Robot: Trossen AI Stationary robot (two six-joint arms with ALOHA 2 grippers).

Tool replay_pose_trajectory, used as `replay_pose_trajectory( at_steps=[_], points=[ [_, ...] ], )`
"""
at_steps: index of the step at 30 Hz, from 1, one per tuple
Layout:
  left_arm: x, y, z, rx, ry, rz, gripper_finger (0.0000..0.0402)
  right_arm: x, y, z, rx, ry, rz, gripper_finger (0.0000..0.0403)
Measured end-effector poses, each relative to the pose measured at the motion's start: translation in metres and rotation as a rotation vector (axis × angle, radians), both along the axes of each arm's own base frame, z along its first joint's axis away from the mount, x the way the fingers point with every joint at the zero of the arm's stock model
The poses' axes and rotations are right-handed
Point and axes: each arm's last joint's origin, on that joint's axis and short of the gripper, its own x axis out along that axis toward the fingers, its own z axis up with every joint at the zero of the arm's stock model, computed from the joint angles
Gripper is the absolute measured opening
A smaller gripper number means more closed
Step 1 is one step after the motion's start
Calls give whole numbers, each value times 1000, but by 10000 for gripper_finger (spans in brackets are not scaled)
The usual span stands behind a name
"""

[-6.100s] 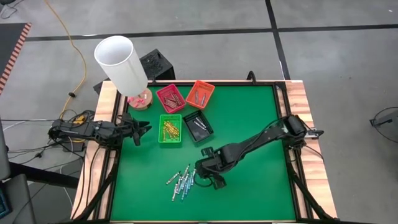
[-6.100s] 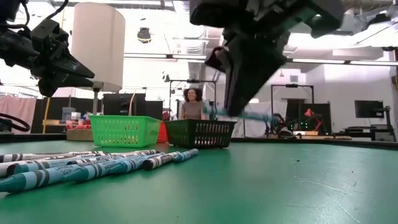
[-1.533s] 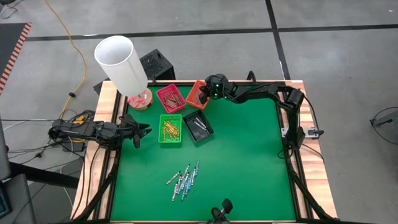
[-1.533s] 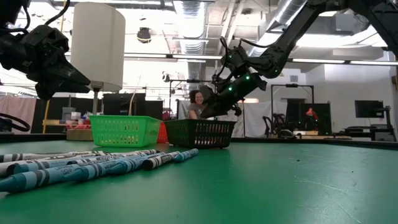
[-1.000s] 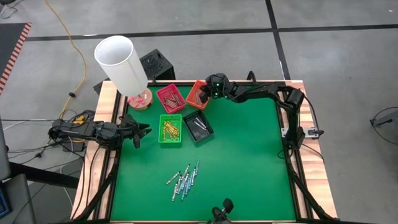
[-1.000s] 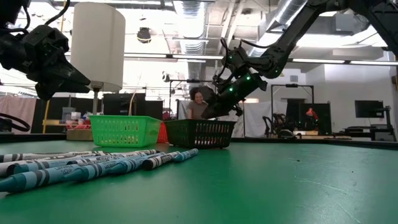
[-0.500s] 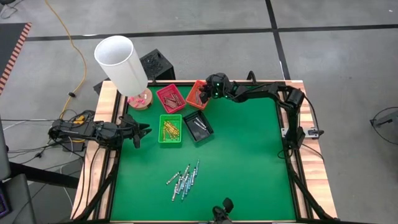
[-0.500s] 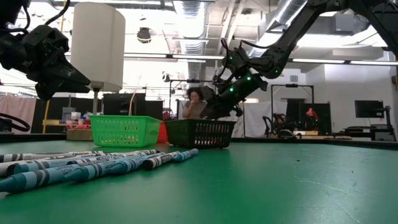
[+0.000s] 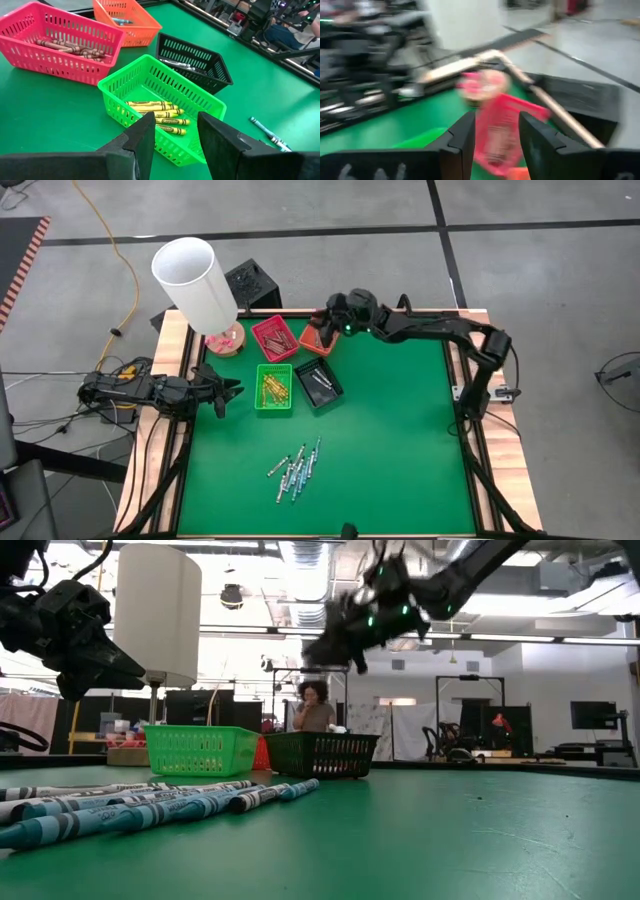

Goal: Sort crayons
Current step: Put the blue crayon into the orange bin

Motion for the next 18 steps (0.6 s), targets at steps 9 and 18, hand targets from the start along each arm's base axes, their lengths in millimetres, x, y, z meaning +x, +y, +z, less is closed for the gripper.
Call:
replay_pose_trajectory(
  at_steps=[9, 18],
  points=[
    [0, 0, 0, -3, -1, 1, 137, 19, 110, 17, -30, 54, 342, 148],
    [0, 0, -1, -1, 11, 0, 137, 36, 214, -11, -93, 159, 449, 142]
  ],
)
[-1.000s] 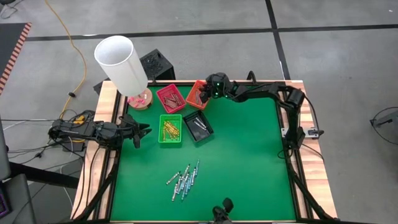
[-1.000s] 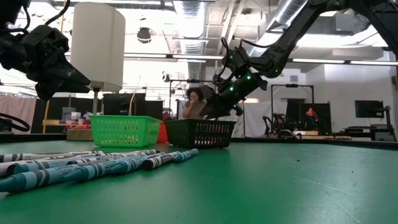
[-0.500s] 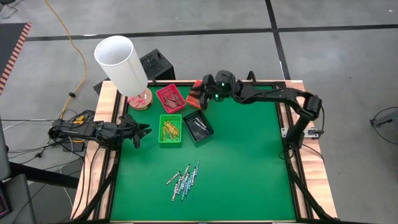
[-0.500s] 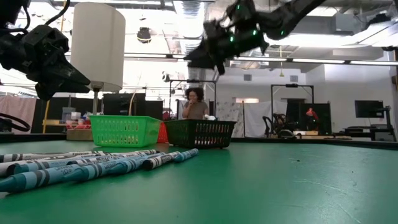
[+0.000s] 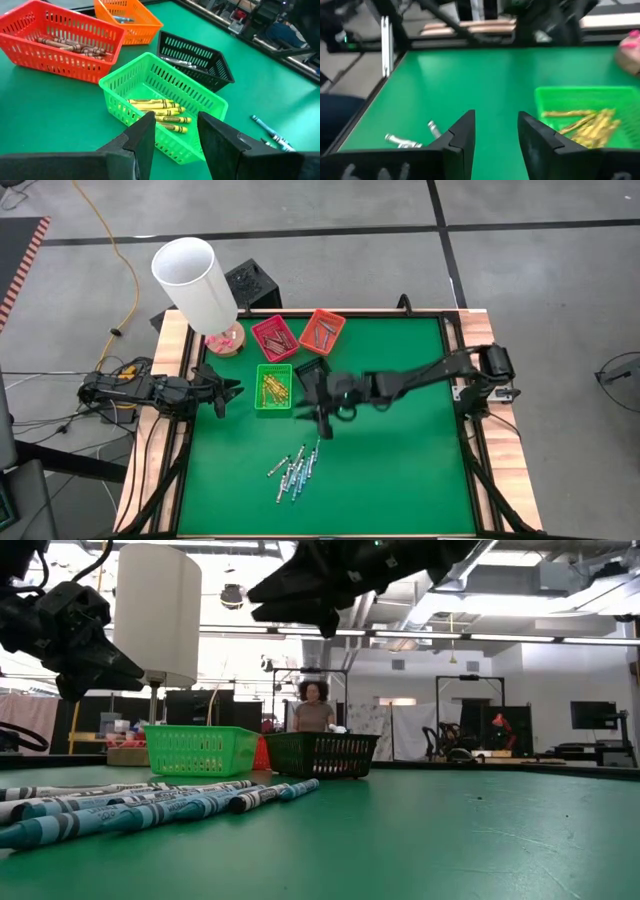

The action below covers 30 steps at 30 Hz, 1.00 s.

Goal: Sort crayons
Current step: Put the blue crayon into the orange bin

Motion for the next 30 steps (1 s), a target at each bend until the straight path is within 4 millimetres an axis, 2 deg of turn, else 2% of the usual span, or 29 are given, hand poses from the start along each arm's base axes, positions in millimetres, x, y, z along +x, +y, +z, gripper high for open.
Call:
replay_pose_trajectory(
  at_steps=[3, 6, 11, 14, 18, 30],
  points=[
    [0, 0, -1, 2, 12, 1, 137, 4, 21, -16, -22, 40, 6, 141],
    [-1, 0, -1, 3, 20, 1, 137, 8, 33, -33, -36, 85, 0, 141],
    [-1, 0, -2, 4, 25, 1, 137, 14, 39, -58, 22, 161, -31, 141],
    [-1, 0, -2, 5, 26, 1, 137, 16, 40, -67, 44, 186, -44, 140],
    [-1, 0, -2, 5, 27, 1, 137, 16, 42, -66, 62, 181, -46, 140],
    [-1, 0, -2, 5, 28, 1, 137, 18, 63, -46, 10, 100, 38, 140]
  ],
)
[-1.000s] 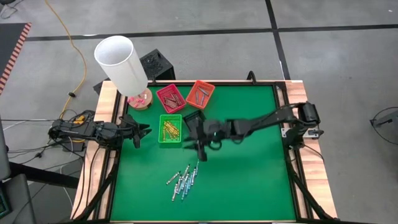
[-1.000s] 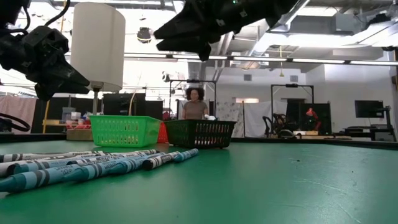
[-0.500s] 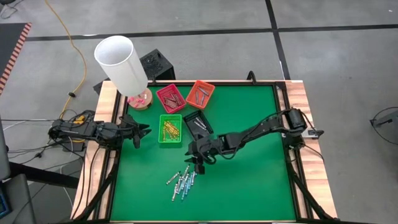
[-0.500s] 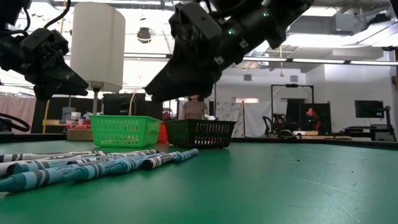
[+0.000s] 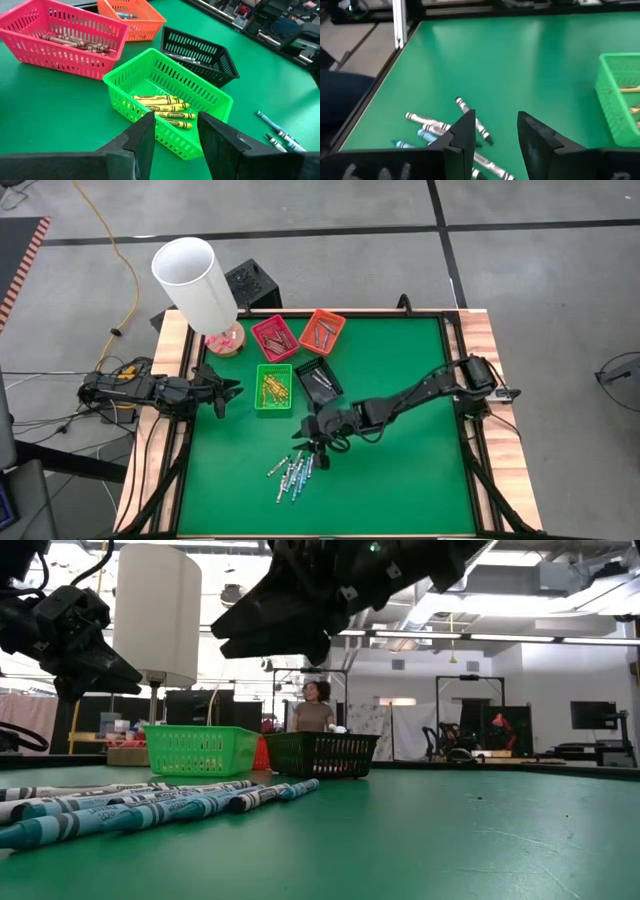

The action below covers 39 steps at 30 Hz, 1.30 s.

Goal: Sort crayons
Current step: Put the blue crayon into the orange bin

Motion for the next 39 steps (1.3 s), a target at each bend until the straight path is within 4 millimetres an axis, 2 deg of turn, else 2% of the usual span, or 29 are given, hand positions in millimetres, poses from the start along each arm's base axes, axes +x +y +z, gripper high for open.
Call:
replay_pose_trajectory(
  at_steps=[10, 17, 28, 36, 39],
  points=[
    [0, 0, 0, 0, 1, 0, 137, -2, 11, 5, -39, 103, 33, 140],
    [0, 0, 0, 0, 1, 0, 137, -4, 19, 6, -51, 104, 51, 140],
    [0, 0, 0, 0, 2, 0, 137, -11, 42, 2, -205, 76, 74, 140],
    [0, 0, 0, 0, 2, 0, 137, -17, 29, -12, -280, 239, 31, 140],
    [0, 0, 0, 0, 2, 0, 137, -20, 27, -15, -362, 285, 79, 140]
  ],
)
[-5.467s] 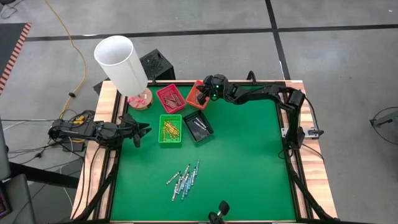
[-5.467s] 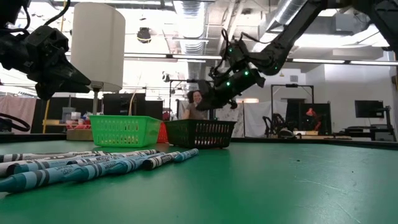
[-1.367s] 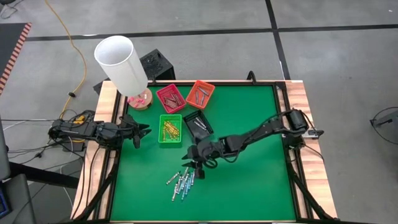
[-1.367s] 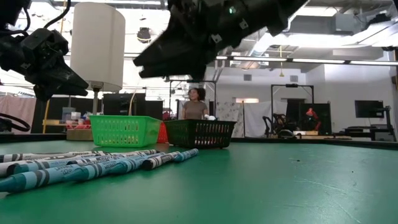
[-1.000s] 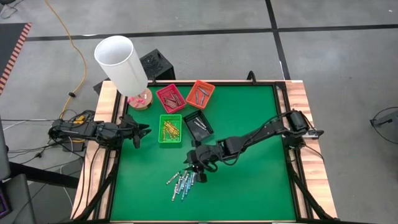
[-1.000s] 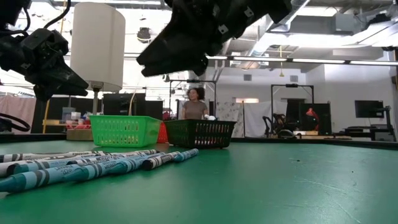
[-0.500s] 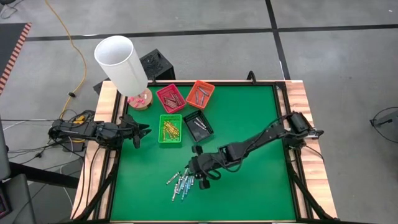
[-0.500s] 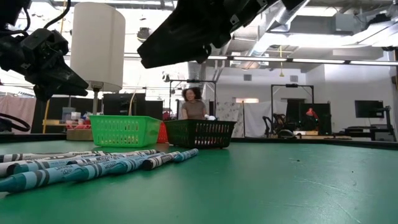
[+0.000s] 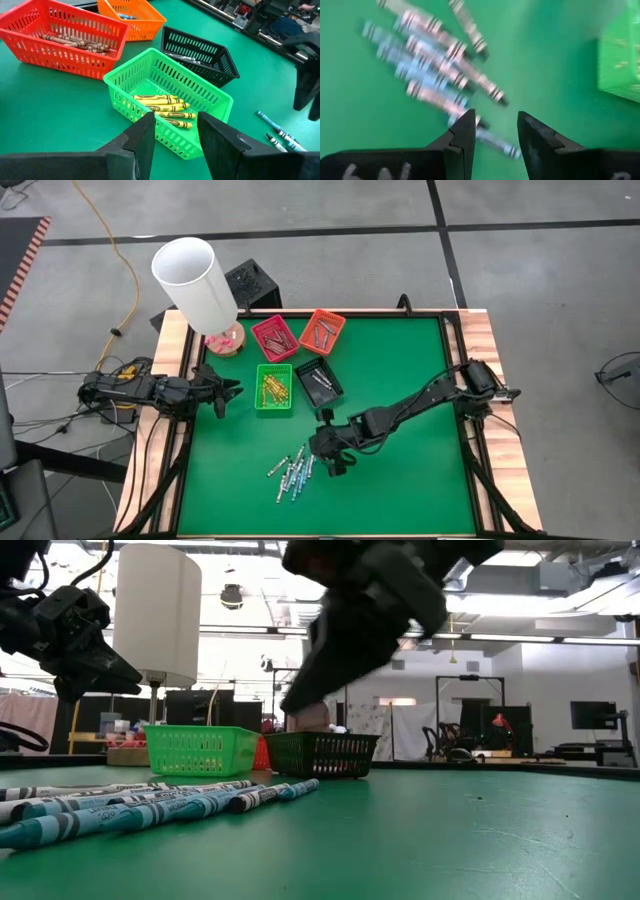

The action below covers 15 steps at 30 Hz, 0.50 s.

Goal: Sort crayons
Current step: Put the blue crayon into the orange bin

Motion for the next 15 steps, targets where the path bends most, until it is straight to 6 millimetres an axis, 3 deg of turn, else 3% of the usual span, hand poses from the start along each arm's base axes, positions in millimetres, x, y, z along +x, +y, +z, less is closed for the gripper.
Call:
replay_pose_trajectory(
  at_steps=[15],
  points=[
    [0, 0, 0, 0, 0, 0, 137, -1, -6, -3, -330, 23, 350, 140]
  ],
)
